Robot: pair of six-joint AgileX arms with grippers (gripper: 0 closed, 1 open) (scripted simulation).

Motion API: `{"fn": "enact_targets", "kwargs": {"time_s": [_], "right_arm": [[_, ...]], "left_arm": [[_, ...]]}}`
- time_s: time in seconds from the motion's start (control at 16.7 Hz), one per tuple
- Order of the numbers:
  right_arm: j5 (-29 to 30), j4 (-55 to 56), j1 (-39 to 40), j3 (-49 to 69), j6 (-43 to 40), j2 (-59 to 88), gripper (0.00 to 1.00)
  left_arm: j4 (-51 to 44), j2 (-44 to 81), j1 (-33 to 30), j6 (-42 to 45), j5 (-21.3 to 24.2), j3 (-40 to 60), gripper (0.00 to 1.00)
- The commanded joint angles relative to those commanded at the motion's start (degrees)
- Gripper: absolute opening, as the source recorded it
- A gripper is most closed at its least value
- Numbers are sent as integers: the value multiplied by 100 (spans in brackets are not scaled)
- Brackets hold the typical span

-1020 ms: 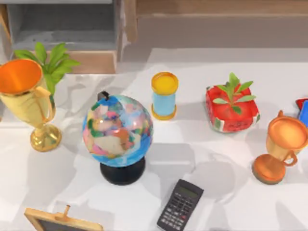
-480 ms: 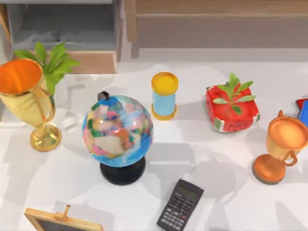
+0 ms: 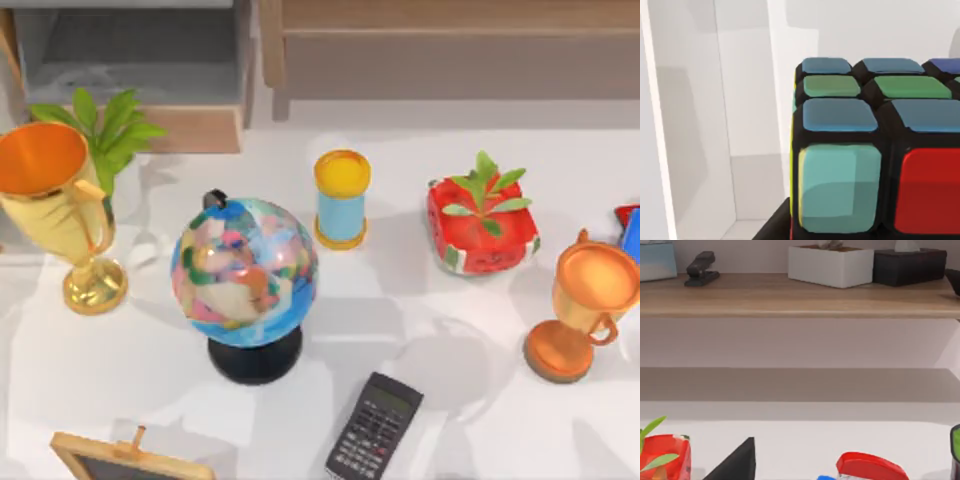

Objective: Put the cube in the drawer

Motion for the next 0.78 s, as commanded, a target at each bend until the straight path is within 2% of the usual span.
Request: {"fn": "enact_targets", "kwargs": {"time_s": [0.3, 0.72, 0.78], "right_arm": [[0, 0, 0, 0, 0, 0, 100], [0, 0, 0, 0, 0, 0, 100], [0, 0, 0, 0, 0, 0, 100]], "left_arm": [[-349, 1317, 347, -267, 149, 128, 0], [-392, 1515, 366, -298, 152, 117, 0], [-392, 1515, 366, -298, 152, 117, 8]]}}
